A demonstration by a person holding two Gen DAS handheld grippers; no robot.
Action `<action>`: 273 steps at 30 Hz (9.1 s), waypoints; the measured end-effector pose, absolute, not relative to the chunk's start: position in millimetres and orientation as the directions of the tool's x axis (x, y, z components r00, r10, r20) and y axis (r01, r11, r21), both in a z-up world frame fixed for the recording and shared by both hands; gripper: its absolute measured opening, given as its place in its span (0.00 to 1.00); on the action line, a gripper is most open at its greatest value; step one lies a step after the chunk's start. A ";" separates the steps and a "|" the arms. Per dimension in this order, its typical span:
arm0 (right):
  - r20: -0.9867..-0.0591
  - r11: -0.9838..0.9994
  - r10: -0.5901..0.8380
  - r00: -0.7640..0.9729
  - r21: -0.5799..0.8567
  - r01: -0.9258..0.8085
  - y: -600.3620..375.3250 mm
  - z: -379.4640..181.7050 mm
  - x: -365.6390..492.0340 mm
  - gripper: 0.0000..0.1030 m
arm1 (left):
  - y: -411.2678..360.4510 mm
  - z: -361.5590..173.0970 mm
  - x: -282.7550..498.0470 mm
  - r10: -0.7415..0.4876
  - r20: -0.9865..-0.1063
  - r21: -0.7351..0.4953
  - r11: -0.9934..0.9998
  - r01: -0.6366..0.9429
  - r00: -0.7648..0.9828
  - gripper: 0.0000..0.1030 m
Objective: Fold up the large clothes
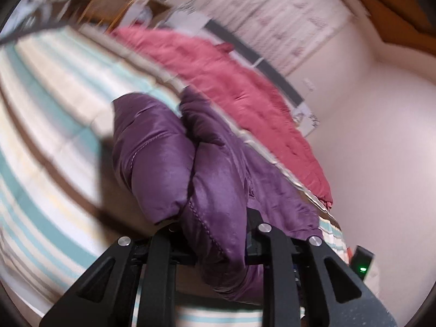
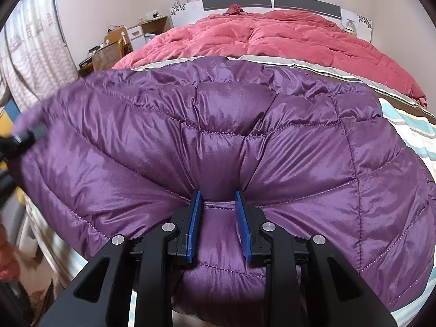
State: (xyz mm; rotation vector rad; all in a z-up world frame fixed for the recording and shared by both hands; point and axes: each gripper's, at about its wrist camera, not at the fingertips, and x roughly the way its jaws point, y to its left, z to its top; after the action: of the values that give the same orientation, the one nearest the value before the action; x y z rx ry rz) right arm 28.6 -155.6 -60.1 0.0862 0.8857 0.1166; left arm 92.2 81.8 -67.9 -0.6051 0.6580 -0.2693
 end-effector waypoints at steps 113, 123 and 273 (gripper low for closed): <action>-0.738 0.918 -0.141 0.660 0.152 0.366 -357.3 -54.9 34.5 0.25 | -132.0 -14.0 113.2 -0.423 -0.660 0.024 0.815 0.579 0.621 0.71; -0.675 0.930 -0.131 0.726 0.170 0.326 -353.4 17.7 16.0 0.28 | -117.8 35.3 137.7 -0.435 -0.650 -0.104 0.863 0.495 0.623 0.81; -0.507 0.827 0.379 0.774 0.561 -0.037 -310.5 18.6 53.4 0.22 | 9.6 51.5 109.7 -0.430 -0.591 -0.115 0.882 0.457 0.682 0.45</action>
State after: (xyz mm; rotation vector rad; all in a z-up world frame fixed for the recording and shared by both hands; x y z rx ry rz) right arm 53.4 -310.5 18.6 0.5600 0.6527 0.2382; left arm 109.7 9.6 51.5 0.0426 0.6516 -0.4974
